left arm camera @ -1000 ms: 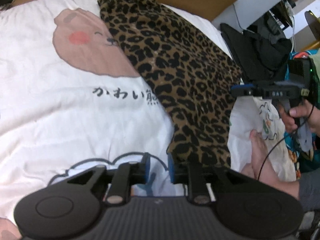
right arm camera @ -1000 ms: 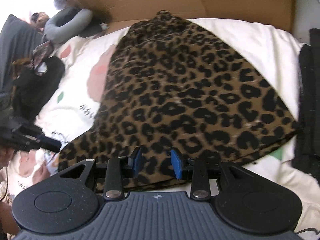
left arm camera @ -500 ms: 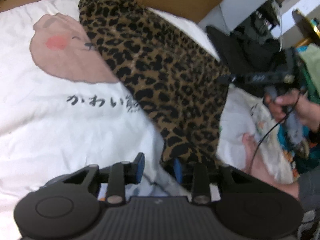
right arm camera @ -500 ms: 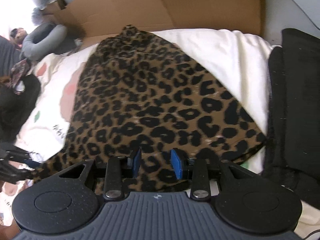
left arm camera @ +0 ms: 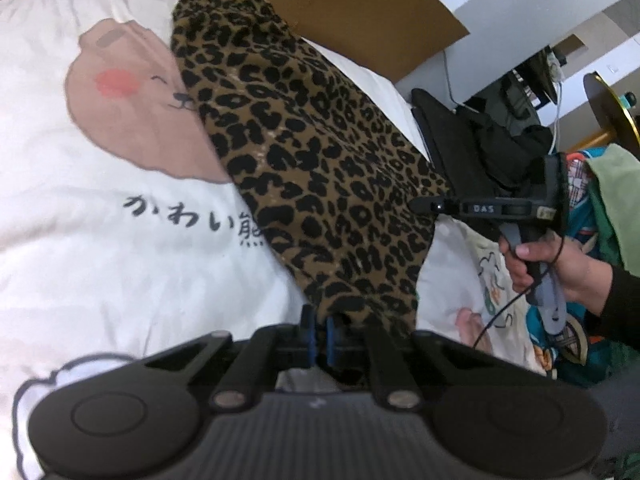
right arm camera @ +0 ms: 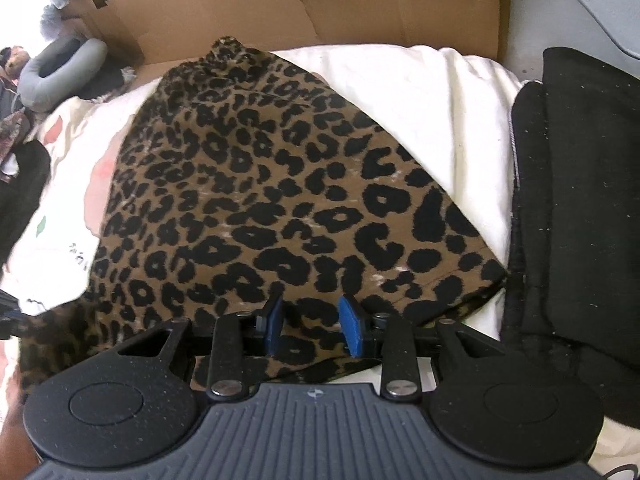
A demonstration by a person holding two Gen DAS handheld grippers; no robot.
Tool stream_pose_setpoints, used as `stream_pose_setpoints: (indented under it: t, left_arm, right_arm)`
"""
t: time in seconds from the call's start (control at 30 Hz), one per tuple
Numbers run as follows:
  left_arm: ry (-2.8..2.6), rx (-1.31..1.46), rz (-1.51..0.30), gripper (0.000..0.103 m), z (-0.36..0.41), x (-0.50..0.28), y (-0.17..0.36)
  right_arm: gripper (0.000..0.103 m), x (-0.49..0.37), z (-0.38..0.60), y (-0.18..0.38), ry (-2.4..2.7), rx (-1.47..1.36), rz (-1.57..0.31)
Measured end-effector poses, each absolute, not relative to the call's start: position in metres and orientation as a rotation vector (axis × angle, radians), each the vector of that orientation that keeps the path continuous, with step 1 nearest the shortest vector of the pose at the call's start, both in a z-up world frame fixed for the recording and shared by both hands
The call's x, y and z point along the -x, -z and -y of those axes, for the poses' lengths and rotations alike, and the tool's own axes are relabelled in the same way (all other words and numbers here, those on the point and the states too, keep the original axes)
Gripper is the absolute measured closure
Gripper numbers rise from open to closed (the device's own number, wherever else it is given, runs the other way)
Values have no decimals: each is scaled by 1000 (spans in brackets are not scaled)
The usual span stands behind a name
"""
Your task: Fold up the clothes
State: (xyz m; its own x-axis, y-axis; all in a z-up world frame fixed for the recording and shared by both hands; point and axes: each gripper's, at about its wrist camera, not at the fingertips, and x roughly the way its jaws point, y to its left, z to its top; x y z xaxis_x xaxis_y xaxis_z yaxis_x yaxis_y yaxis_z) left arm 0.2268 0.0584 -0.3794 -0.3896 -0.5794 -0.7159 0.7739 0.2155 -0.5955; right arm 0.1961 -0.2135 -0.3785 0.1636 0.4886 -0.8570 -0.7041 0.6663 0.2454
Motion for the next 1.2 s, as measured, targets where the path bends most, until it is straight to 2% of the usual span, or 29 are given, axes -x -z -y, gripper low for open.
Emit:
stream_pose_setpoints:
  t: [0.23,0.37,0.53,0.63,0.7,0.8,0.87,1.03,1.13,1.2]
  left_arm:
    - [1448,-252,-1322,99,-77,-224,379]
    - [1426,-286,-1348,99,-78,-226,385]
    - [1428,-321,-1291,98,-83,-231,369]
    - [1410,-250,-1290,86,-81,-236,361]
    - [1408,-228,-1299,68,-75,-235,362]
    - [1413,-205,-1317,57,-65,-232,364]
    - [1413,-173,-1337,54,-60,-233,369]
    - [1361,-129,-1400,55,-50,-239,392]
    - [1348,-85,-1451,59,-48,-241,403]
    - [1348,-52,-1493,65,-49,-240,409]
  right_arm:
    - [72,-193,212,382,-862,278,-1103]
    - [72,-193,210,382,-859,287,-1102]
    - [71,-189,211,374,-857,295,-1086]
    - [71,-190,216,367,-853,271,-1073]
    - [71,-190,218,364,-851,266,-1063]
    - [71,-189,218,362,-852,275,-1055]
    - [71,-188,218,363,-855,277,-1058]
    - [71,-186,217,364,-869,275,-1059]
    - [71,-185,217,364,-875,274,-1057]
    - [71,-185,218,366,-871,274,-1060]
